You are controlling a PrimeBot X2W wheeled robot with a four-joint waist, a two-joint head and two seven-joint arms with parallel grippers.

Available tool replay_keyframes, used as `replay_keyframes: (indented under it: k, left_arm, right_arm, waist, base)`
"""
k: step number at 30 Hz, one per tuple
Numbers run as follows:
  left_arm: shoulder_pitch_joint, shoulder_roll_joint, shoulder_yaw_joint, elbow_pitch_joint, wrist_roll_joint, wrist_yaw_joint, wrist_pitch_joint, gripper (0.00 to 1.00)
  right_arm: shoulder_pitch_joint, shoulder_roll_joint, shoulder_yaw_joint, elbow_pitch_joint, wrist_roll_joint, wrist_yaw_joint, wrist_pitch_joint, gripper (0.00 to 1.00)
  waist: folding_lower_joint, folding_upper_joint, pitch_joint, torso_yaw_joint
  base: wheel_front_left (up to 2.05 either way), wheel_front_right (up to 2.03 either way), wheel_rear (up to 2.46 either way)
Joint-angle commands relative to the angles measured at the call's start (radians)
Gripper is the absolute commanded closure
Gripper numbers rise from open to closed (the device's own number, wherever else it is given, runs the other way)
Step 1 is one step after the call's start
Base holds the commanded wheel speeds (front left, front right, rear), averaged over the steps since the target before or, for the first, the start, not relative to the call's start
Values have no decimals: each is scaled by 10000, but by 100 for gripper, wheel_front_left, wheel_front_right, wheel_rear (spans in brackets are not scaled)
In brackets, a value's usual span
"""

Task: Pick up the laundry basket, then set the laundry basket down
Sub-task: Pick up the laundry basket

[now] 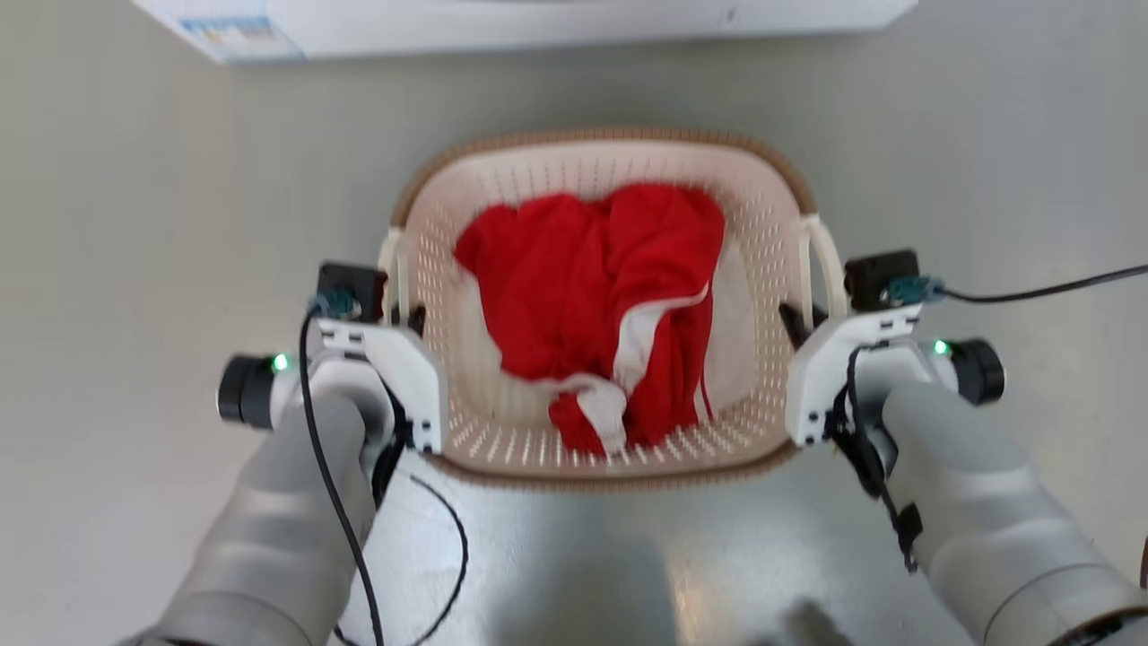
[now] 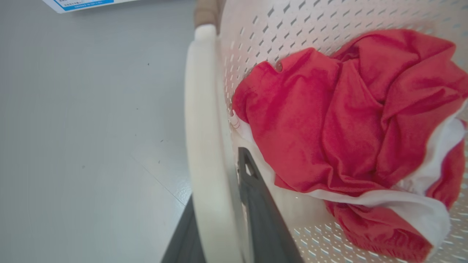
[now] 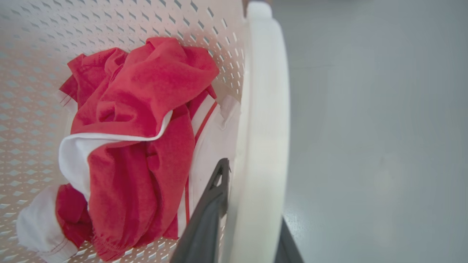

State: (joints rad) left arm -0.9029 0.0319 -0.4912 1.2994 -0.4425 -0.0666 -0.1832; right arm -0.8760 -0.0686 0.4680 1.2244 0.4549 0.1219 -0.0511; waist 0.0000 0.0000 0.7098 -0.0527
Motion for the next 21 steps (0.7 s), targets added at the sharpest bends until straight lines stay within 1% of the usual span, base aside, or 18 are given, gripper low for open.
replay_keyframes:
  k: [1,2,10,15,21]
  left_arm:
    - [486,209,38,-91,-73,36,41,100]
    - [486,209,38,-91,-73,36,41,100]
    - [1758,187,5,-89,-681,-16,328,100]
    - [2668,185,-410,-199,-973,-57,604,100]
    - [3789,184,-988,-620,-1479,65,986,100]
  right_arm:
    - [594,183,360,-34,63,88,102,100]
    - [594,183,360,-34,63,88,102,100]
    - [1518,183,969,-37,533,88,587,100]
    - [2242,183,1508,-160,801,88,1027,100]
    - [3049,183,2061,-292,1075,88,1511,100]
  waist:
    - [0,0,-898,-89]
    - [0,0,-898,-89]
    - [0,0,-2553,-137]
    - [0,0,-3608,-125]
    - [0,0,-4796,-59]
  base:
    - [0,0,0]
    - [0,0,0]
    - [0,0,0]
    - [0,0,0]
    - [0,0,0]
